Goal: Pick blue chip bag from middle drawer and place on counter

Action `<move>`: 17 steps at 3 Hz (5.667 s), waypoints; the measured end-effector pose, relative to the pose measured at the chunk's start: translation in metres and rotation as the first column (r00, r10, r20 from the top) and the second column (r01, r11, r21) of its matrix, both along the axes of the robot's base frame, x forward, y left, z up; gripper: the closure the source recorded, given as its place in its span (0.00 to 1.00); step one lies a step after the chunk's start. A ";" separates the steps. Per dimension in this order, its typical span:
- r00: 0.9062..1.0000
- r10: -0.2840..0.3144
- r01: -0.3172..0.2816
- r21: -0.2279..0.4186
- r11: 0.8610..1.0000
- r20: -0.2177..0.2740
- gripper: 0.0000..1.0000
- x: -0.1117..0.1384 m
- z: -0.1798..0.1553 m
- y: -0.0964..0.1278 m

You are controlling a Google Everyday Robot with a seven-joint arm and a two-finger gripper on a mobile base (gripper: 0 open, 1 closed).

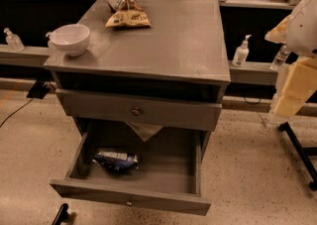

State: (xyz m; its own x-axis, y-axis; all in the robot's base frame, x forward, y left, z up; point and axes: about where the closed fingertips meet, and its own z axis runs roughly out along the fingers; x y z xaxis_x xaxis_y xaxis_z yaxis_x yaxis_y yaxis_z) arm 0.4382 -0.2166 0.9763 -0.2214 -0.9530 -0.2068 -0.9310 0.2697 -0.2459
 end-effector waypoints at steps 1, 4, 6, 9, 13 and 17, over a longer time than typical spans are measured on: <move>1.000 0.022 -0.022 -0.001 1.000 -0.005 0.00 0.002 -0.005 0.010; 0.949 0.313 -0.307 0.134 0.942 -0.030 0.00 0.017 -0.116 0.197; 0.953 0.300 -0.287 0.172 0.942 -0.052 0.00 0.035 -0.145 0.208; 0.963 0.270 -0.247 0.355 0.902 -0.016 0.00 0.020 -0.260 0.268; 0.927 0.356 -0.367 0.464 0.806 0.115 0.00 0.064 -0.377 0.385; 0.900 0.402 -0.431 0.481 0.764 0.169 0.00 0.108 -0.402 0.431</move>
Offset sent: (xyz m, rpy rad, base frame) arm 0.0207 0.0861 -0.0479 -0.0079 0.0730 0.1915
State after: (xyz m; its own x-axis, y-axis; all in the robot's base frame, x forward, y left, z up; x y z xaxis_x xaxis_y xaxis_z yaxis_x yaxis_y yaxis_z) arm 0.5466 0.2142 0.5742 0.1981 -0.7119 -0.6737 -0.9700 -0.0435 -0.2392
